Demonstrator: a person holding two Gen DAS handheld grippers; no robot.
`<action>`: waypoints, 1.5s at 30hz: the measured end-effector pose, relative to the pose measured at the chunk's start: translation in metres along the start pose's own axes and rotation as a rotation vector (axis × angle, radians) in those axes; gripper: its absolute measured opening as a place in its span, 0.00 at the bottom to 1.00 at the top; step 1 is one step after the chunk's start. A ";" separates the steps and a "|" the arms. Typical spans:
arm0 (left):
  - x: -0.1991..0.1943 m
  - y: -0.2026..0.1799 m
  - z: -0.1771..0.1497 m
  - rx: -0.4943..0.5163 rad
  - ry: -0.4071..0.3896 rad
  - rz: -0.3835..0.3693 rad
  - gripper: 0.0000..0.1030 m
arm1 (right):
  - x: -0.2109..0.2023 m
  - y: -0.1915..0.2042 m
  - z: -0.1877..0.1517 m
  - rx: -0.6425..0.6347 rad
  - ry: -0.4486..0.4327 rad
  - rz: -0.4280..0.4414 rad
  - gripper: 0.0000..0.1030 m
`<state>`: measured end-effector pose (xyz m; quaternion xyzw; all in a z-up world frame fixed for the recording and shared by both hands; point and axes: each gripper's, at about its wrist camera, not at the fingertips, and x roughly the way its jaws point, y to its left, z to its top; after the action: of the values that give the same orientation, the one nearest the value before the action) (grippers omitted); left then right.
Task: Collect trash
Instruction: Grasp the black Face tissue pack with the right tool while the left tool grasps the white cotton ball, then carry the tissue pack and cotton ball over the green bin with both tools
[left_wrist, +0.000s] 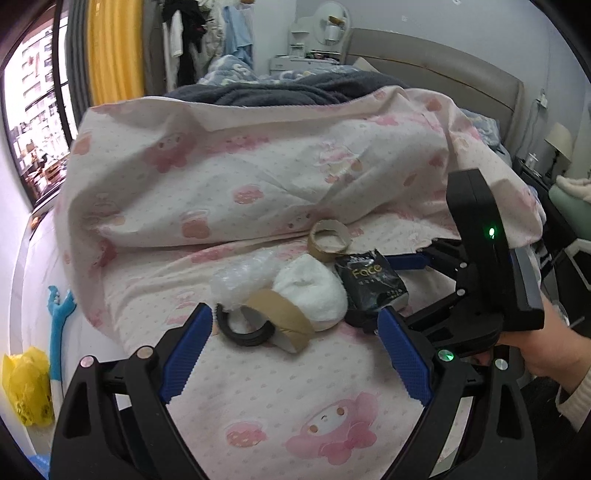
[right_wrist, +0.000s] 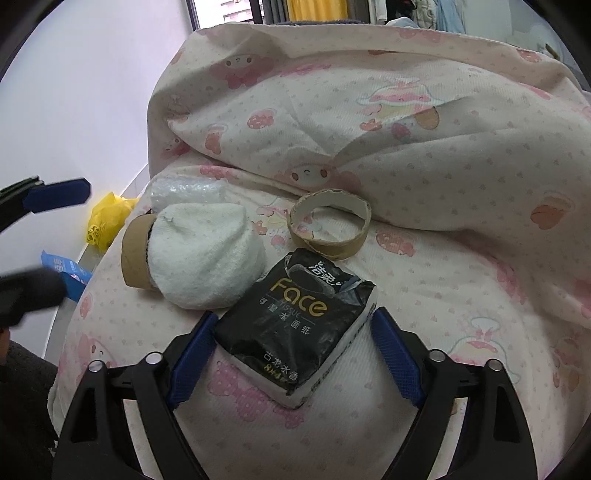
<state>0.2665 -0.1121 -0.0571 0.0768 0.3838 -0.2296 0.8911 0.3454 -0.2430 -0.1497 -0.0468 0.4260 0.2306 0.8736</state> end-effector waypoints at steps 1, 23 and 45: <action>0.004 -0.001 0.000 0.007 0.001 -0.003 0.90 | -0.001 0.000 0.000 -0.003 -0.001 -0.008 0.71; 0.067 -0.048 0.016 0.177 0.059 0.016 0.63 | -0.051 -0.060 -0.022 0.120 -0.064 0.002 0.66; 0.089 -0.041 0.020 0.190 0.076 0.165 0.31 | -0.064 -0.074 -0.026 0.131 -0.085 -0.005 0.66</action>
<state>0.3136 -0.1859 -0.1055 0.2009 0.3860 -0.1879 0.8806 0.3255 -0.3391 -0.1252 0.0191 0.4024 0.2018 0.8927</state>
